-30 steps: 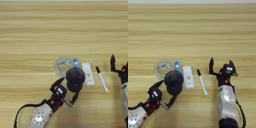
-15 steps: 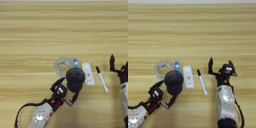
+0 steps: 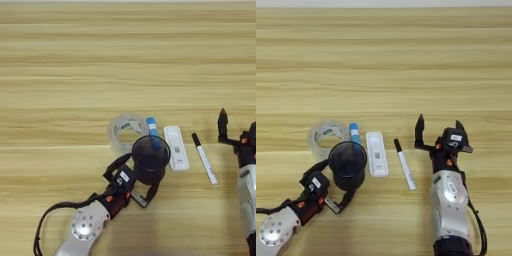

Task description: Move the objects on the table

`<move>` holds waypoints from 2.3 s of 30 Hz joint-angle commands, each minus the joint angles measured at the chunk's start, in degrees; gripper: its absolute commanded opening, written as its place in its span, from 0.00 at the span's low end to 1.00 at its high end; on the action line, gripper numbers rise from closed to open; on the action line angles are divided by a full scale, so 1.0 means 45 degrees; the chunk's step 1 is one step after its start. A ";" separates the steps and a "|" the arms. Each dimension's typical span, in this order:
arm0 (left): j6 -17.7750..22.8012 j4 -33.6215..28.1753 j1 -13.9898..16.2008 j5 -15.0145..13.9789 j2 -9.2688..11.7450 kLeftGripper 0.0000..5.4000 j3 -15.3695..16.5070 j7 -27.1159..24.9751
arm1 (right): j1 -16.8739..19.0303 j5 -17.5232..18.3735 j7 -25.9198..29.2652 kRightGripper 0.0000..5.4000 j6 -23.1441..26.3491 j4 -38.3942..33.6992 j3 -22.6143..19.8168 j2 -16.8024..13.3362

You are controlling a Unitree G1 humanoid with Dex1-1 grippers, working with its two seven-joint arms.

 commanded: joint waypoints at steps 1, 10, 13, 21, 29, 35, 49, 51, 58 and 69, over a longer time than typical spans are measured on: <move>-0.0135 0.0257 -0.0227 0.0102 -0.0037 1.00 -0.0012 0.0004 | 0.0135 -0.0050 -0.0154 1.00 0.0236 -0.0261 0.0056 0.0108; -0.0120 0.0582 -0.0570 0.0103 -0.0168 1.00 -0.0044 -0.0055 | 0.0181 -0.0077 -0.0265 1.00 0.0274 -0.0334 0.0154 0.0166; -0.0131 0.0697 -0.0652 0.0094 -0.0203 1.00 -0.0035 -0.0075 | 0.0190 -0.0085 -0.0280 1.00 0.0283 -0.0357 0.0171 0.0179; -0.0205 0.1226 -0.0966 0.0118 -0.0343 1.00 -0.0012 -0.0049 | 0.0228 -0.0104 -0.0307 1.00 0.0304 -0.0420 0.0200 0.0199; -0.0391 0.1787 -0.1279 0.0132 -0.0414 1.00 0.0043 0.0009 | 0.0270 -0.0131 -0.0345 1.00 0.0362 -0.0503 0.0247 0.0239; -0.0459 0.1998 -0.1449 0.0147 -0.0476 1.00 0.0062 0.0029 | 0.0298 -0.0145 -0.0367 1.00 0.0389 -0.0542 0.0271 0.0260; -0.0511 0.2073 -0.1569 0.0154 -0.0562 1.00 0.0092 0.0098 | 0.0318 -0.0138 -0.0377 1.00 0.0404 -0.0565 0.0295 0.0262; -0.0522 0.2101 -0.1584 0.0148 -0.0576 1.00 0.0102 0.0110 | 0.0309 -0.0132 -0.0373 1.00 0.0403 -0.0552 0.0292 0.0259; -0.0561 0.2171 -0.1602 0.0088 -0.0630 1.00 0.0171 0.0150 | 0.0307 -0.0125 -0.0366 1.00 0.0394 -0.0534 0.0284 0.0252; -0.0749 0.2264 -0.1605 0.0035 -0.0713 0.85 0.0308 0.0067 | 0.0312 -0.0124 -0.0357 1.00 0.0395 -0.0500 0.0263 0.0226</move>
